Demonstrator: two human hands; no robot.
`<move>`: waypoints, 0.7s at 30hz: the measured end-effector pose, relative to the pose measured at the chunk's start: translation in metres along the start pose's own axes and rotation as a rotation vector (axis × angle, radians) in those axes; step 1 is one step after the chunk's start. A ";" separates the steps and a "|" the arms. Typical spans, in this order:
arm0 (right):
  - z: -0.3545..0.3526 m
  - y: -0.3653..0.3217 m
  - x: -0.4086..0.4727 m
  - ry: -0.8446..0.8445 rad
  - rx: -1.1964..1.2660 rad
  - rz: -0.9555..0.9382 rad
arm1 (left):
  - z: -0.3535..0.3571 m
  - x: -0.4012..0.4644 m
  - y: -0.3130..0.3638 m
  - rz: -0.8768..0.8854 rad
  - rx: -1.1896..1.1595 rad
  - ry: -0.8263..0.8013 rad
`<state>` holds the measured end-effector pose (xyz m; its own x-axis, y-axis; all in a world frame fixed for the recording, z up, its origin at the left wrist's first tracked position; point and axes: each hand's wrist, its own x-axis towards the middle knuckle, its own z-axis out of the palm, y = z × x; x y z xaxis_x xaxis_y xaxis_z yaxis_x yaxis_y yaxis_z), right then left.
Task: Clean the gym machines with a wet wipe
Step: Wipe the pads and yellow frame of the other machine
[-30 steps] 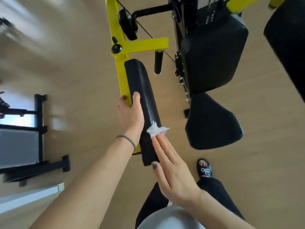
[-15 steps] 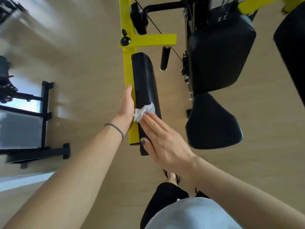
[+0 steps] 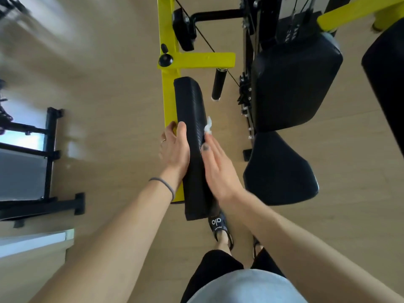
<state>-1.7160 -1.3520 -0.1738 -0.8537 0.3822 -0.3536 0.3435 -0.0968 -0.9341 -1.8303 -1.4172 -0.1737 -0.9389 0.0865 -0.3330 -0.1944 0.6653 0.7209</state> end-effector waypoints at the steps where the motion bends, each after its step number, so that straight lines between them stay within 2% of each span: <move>1: -0.005 -0.006 0.021 0.000 0.094 0.100 | 0.000 0.001 -0.001 0.011 0.031 -0.002; 4: -0.014 -0.012 0.061 -0.045 0.281 0.312 | 0.003 0.001 -0.005 0.039 0.102 0.006; 8: 0.002 0.019 0.016 -0.029 0.288 0.384 | 0.003 -0.001 -0.003 0.031 0.134 0.025; 12: 0.011 0.037 -0.024 -0.020 0.412 0.442 | 0.004 -0.002 0.000 0.037 0.126 0.039; 14: 0.002 0.024 0.007 -0.025 0.426 0.478 | 0.003 -0.003 0.001 0.046 0.140 0.041; 17: -0.008 -0.012 0.086 -0.015 0.314 0.458 | 0.002 -0.003 0.001 0.043 0.146 0.029; 21: -0.004 -0.044 0.162 0.084 0.220 0.290 | 0.002 -0.002 0.001 0.043 0.137 0.041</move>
<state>-1.8682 -1.2824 -0.1897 -0.6947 0.3831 -0.6088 0.4665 -0.4043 -0.7867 -1.8284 -1.4154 -0.1731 -0.9570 0.0888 -0.2762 -0.1154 0.7571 0.6431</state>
